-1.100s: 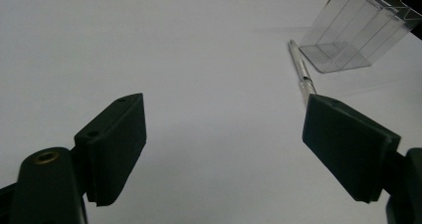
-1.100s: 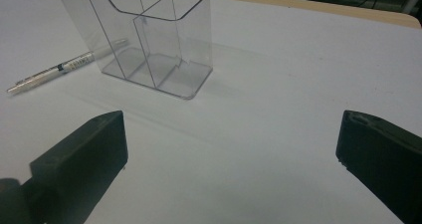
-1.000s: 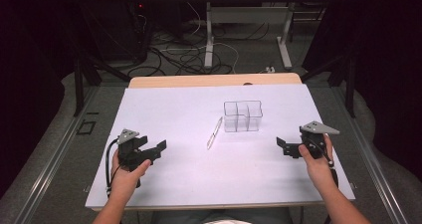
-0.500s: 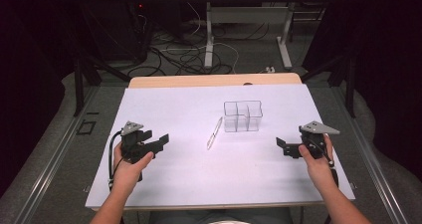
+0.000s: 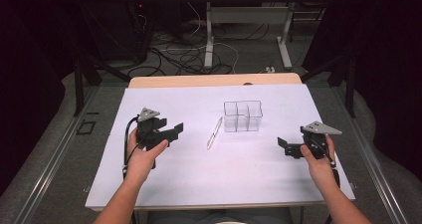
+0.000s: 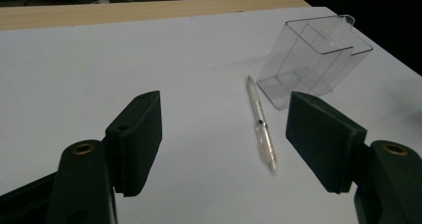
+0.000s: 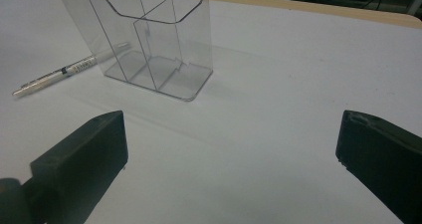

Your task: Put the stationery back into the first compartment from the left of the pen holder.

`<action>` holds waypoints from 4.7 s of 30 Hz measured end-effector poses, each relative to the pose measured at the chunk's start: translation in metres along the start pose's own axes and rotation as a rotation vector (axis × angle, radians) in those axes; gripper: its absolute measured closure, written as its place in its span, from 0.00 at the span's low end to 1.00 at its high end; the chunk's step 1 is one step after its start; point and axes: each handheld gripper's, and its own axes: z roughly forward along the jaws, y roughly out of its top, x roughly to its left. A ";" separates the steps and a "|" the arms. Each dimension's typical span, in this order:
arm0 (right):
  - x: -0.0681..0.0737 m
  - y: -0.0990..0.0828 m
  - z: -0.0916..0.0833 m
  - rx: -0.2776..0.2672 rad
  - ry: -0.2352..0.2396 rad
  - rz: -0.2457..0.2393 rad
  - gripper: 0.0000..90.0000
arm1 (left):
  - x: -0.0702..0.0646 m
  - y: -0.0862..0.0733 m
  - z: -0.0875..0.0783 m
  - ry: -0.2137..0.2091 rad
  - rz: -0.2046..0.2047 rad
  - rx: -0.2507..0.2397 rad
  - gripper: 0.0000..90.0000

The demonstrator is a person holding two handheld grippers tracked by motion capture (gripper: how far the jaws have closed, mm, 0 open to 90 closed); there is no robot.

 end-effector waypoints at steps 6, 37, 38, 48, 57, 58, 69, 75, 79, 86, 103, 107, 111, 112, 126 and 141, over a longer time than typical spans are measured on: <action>-0.001 0.000 0.000 0.004 -0.002 0.004 0.00 | -0.017 0.017 0.013 0.016 0.034 0.003 0.37; -0.001 -0.001 0.002 0.003 0.024 0.026 0.02 | -0.038 0.052 0.079 -0.052 0.020 0.083 0.53; -0.001 -0.001 0.002 0.004 0.025 0.025 0.02 | -0.037 0.052 0.081 -0.053 0.012 0.085 0.53; -0.002 -0.002 0.004 0.008 0.023 0.022 0.03 | -0.033 0.053 0.099 -0.053 -0.016 0.108 0.58; -0.002 -0.002 0.005 0.014 0.027 0.017 0.03 | -0.034 0.053 0.115 -0.047 -0.049 0.165 0.63; -0.002 -0.003 0.005 0.016 0.028 0.017 0.03 | -0.034 0.053 0.117 -0.046 -0.051 0.173 0.64; -0.002 -0.003 0.005 0.016 0.033 0.017 0.04 | -0.035 0.049 0.135 -0.036 -0.060 0.261 0.71; -0.001 -0.003 0.007 0.023 0.035 0.017 0.04 | -0.032 0.046 0.143 -0.049 -0.087 0.293 0.74; -0.001 -0.003 0.007 0.024 0.035 0.021 0.05 | -0.031 0.043 0.148 -0.038 -0.095 0.329 0.74; -0.003 -0.004 0.007 0.025 0.032 0.022 0.05 | -0.028 0.039 0.158 -0.068 -0.095 0.371 0.76; -0.003 -0.004 0.007 0.029 0.028 0.026 0.06 | -0.029 0.030 0.172 -0.061 -0.048 0.421 0.77; -0.003 -0.005 0.008 0.030 0.026 0.031 0.06 | -0.028 0.028 0.173 -0.064 -0.045 0.435 0.77; -0.002 -0.005 0.008 0.030 0.026 0.030 0.07 | -0.029 0.026 0.176 -0.063 -0.040 0.443 0.77; -0.002 -0.005 0.009 0.030 0.026 0.029 0.07 | -0.029 0.026 0.176 -0.064 -0.031 0.447 0.77; -0.002 -0.005 0.009 0.036 0.032 0.026 0.07 | -0.032 0.023 0.182 -0.059 -0.036 0.463 0.78; -0.002 -0.006 0.010 0.042 0.036 0.030 0.07 | -0.035 0.018 0.192 -0.062 -0.047 0.486 0.82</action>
